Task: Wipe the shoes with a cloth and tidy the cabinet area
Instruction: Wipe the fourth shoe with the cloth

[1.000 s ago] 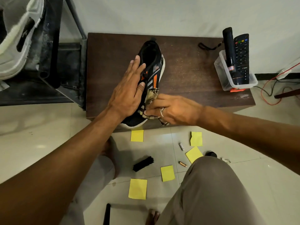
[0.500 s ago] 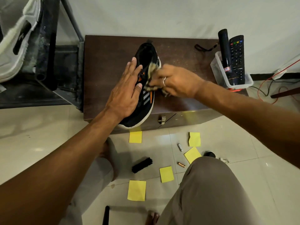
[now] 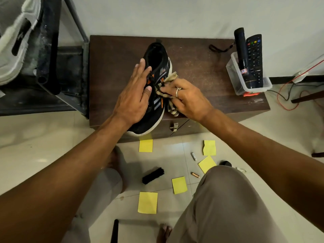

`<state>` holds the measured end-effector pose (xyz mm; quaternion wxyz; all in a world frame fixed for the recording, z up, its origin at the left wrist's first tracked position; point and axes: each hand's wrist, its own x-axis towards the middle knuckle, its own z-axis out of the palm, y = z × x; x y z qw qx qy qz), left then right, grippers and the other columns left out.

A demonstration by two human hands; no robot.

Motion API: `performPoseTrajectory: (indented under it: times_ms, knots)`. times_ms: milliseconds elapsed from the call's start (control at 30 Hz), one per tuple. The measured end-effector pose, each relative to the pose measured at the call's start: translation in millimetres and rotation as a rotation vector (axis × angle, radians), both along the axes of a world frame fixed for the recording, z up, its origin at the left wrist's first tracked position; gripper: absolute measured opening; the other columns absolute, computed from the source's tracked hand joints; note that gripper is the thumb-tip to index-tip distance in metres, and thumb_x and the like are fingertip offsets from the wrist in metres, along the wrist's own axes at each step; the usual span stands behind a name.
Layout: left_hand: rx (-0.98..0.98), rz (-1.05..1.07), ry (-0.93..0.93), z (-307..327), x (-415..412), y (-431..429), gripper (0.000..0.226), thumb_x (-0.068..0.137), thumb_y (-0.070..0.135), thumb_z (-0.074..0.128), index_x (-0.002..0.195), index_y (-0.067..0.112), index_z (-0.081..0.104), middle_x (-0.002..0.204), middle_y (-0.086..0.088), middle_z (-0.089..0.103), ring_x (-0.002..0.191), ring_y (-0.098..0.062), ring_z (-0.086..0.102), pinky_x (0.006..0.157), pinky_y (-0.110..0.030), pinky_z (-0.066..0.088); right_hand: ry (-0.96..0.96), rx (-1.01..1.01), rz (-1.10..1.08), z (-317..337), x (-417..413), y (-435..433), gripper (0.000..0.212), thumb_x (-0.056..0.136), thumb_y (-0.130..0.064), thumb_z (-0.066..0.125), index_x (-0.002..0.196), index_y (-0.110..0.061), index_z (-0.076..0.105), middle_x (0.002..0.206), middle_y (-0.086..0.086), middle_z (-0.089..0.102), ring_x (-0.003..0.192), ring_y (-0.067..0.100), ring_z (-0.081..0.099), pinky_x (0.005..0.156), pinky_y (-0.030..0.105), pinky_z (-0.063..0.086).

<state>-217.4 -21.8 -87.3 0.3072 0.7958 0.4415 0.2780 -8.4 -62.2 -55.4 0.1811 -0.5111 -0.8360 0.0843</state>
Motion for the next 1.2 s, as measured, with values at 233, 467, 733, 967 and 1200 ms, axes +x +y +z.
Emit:
performPoseTrajectory:
  times_ms: [233, 467, 733, 967, 1200]
  knots:
    - [-0.003, 0.0, -0.031, -1.9, -0.9, 1.0, 0.057, 0.106, 0.022, 0.036, 0.161, 0.014, 0.022, 0.171, 0.0, 0.005, 0.156, -0.011, 0.001, 0.12, -0.013, 0.008, 0.005, -0.127, 0.207, -1.6, -19.5, -52.7, 0.039, 0.099, -0.013, 0.047, 0.131, -0.006, 0.067, 0.122, 0.015, 0.066, 0.109, 0.03, 0.064, 0.097, 0.037, 0.054]
    - [-0.056, 0.027, -0.086, -1.7, 0.4, 0.6, 0.057, 0.106, 0.02, 0.037, 0.161, 0.016, 0.022, 0.171, 0.0, 0.003, 0.157, -0.013, -0.002, 0.115, -0.005, 0.004, -0.007, -0.195, 0.079, 8.9, -48.5, -50.8, 0.039, 0.093, -0.021, 0.045, 0.113, -0.007, 0.076, 0.109, 0.009, 0.064, 0.097, 0.019, 0.059, 0.083, 0.03, 0.054]
    - [-0.133, 0.112, -0.111, 0.3, 4.9, -1.8, 0.059, 0.107, 0.017, 0.038, 0.162, 0.017, 0.016, 0.171, 0.002, -0.004, 0.156, -0.014, -0.01, 0.128, -0.037, 0.005, -0.091, -0.294, 0.017, 17.8, -69.8, -59.2, 0.027, 0.093, -0.009, 0.057, 0.114, -0.006, 0.073, 0.115, 0.009, 0.061, 0.105, 0.026, 0.059, 0.081, 0.043, 0.056]
    - [-0.08, 0.099, -0.032, -0.5, 6.8, -0.2, 0.059, 0.108, 0.019, 0.037, 0.162, 0.017, 0.015, 0.171, 0.0, -0.004, 0.156, -0.017, -0.009, 0.125, -0.053, 0.015, -0.111, -0.318, -0.009, 26.9, -59.9, -59.4, 0.032, 0.093, -0.01, 0.056, 0.119, -0.009, 0.073, 0.123, 0.007, 0.061, 0.109, 0.024, 0.061, 0.086, 0.038, 0.056]
    - [-0.075, 0.095, -0.014, -0.8, 6.5, 0.7, 0.058, 0.108, 0.02, 0.037, 0.162, 0.017, 0.016, 0.171, 0.001, -0.003, 0.156, -0.015, -0.008, 0.126, -0.052, 0.016, 0.073, -0.43, 0.065, 23.5, -64.7, -75.2, 0.031, 0.089, -0.003, 0.059, 0.115, -0.007, 0.076, 0.11, -0.004, 0.062, 0.096, 0.008, 0.058, 0.089, 0.017, 0.049]
